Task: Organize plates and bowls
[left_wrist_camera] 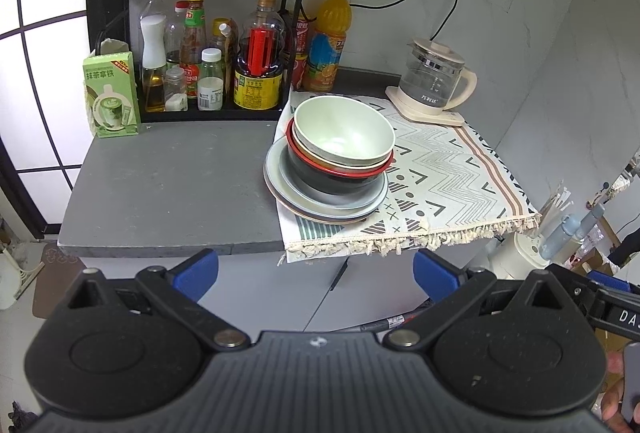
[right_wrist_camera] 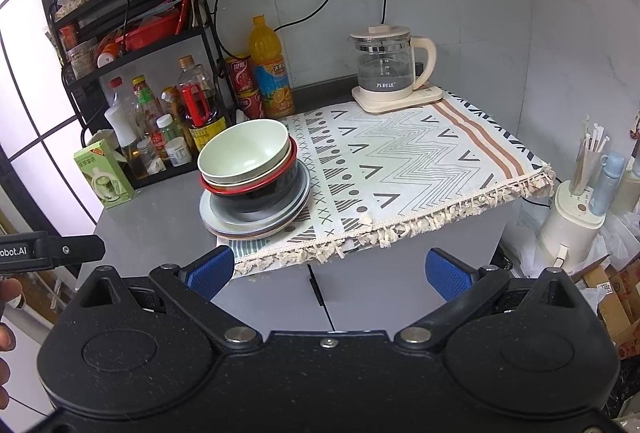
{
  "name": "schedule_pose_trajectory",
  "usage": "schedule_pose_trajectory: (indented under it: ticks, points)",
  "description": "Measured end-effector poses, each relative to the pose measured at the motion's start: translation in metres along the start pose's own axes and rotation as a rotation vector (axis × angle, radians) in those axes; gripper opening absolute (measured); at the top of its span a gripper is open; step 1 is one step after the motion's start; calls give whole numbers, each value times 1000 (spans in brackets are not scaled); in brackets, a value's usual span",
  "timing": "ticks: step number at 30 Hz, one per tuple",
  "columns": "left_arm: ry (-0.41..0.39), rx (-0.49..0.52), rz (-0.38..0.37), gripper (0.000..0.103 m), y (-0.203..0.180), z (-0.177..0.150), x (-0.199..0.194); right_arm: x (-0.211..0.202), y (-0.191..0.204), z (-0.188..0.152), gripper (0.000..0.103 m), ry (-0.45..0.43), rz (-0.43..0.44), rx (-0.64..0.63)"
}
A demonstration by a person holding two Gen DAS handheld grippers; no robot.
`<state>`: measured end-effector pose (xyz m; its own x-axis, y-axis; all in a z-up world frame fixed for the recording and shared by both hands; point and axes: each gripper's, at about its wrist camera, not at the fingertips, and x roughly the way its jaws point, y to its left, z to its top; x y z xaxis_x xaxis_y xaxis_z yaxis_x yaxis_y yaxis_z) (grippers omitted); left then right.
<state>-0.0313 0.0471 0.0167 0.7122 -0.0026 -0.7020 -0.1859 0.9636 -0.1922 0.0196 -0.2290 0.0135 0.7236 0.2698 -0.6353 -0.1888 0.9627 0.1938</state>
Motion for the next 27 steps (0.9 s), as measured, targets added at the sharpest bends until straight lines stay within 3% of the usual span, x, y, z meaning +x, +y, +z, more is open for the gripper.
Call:
schedule_pose_trajectory:
  ticks: [27]
  points:
    - [-11,-6,28,103,3,5,-1,5,4,4,103,22,30,-38]
